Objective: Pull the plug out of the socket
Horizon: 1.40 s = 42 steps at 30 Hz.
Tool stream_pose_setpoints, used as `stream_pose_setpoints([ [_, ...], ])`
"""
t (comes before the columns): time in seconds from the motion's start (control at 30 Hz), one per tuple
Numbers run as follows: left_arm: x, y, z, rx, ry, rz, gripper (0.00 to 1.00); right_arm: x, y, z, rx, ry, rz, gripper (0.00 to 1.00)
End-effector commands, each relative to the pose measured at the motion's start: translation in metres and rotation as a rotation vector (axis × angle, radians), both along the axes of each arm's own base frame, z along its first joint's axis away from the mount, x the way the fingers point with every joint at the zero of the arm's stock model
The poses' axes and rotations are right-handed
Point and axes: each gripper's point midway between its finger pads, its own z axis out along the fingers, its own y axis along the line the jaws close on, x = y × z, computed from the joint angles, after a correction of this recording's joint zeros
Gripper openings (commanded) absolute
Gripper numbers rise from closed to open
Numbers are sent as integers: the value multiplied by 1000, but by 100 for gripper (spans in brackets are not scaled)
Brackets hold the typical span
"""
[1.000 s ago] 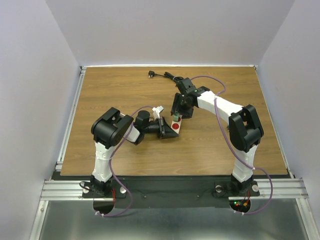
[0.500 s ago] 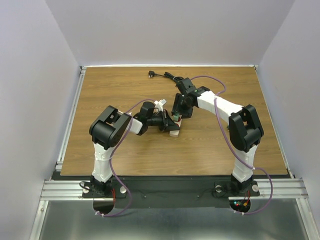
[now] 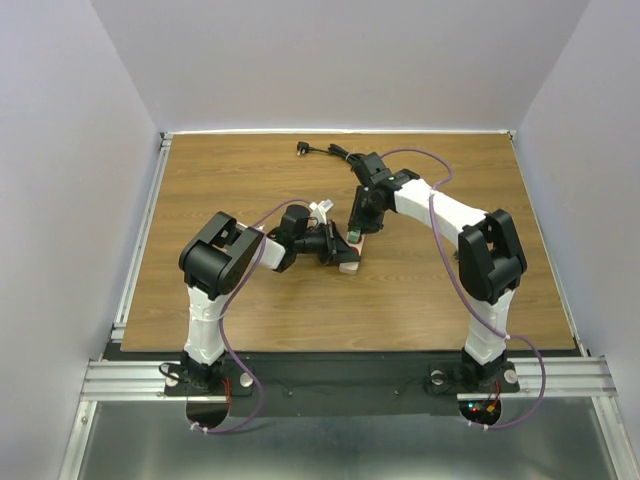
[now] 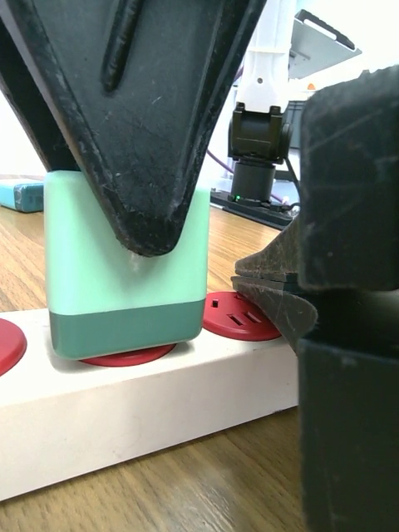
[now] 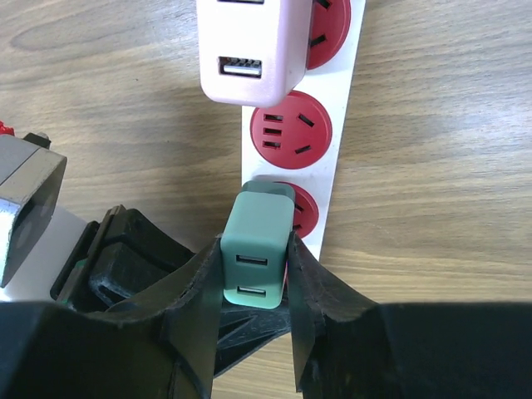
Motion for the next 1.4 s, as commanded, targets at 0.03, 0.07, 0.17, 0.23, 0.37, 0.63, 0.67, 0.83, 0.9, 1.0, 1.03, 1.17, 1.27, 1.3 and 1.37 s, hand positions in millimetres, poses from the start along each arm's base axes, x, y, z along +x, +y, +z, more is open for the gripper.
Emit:
stream_pose_setpoints([
  [0.03,-16,39,-92,322,167,85,0,31,23,61,88,-159,36,1],
  [0.07,-17,39,-96,335,175,84,0,32,25,68,93,-171,42,1],
  [0.17,-22,43,-111,372,203,80,0,35,26,90,99,-192,51,0],
  [0.23,-26,46,-118,390,217,74,0,37,26,98,96,-206,61,0],
  [0.37,-31,51,-128,416,229,70,0,37,19,100,46,-196,57,1],
  [0.63,-33,53,-131,421,239,69,0,28,12,77,1,-138,73,0],
  [0.67,-31,50,-122,400,226,67,0,27,11,75,-2,-133,74,1],
  [0.83,-14,35,-65,296,134,86,0,21,11,56,-26,-82,111,0],
  [0.9,-6,32,-36,257,81,104,0,19,11,49,-31,-62,120,1],
  [1.0,-2,30,-9,226,45,119,0,15,10,43,-38,-45,137,0],
  [1.03,-2,30,-6,225,47,120,0,15,9,41,-44,-43,140,1],
  [1.17,1,29,15,207,15,129,0,6,11,31,-36,1,172,0],
  [1.27,1,25,32,174,5,116,0,0,11,26,-26,26,175,0],
  [1.3,2,22,44,150,-6,109,0,-2,11,24,-26,33,177,1],
  [1.37,-1,19,55,139,-17,99,0,-5,9,18,-35,49,176,1],
])
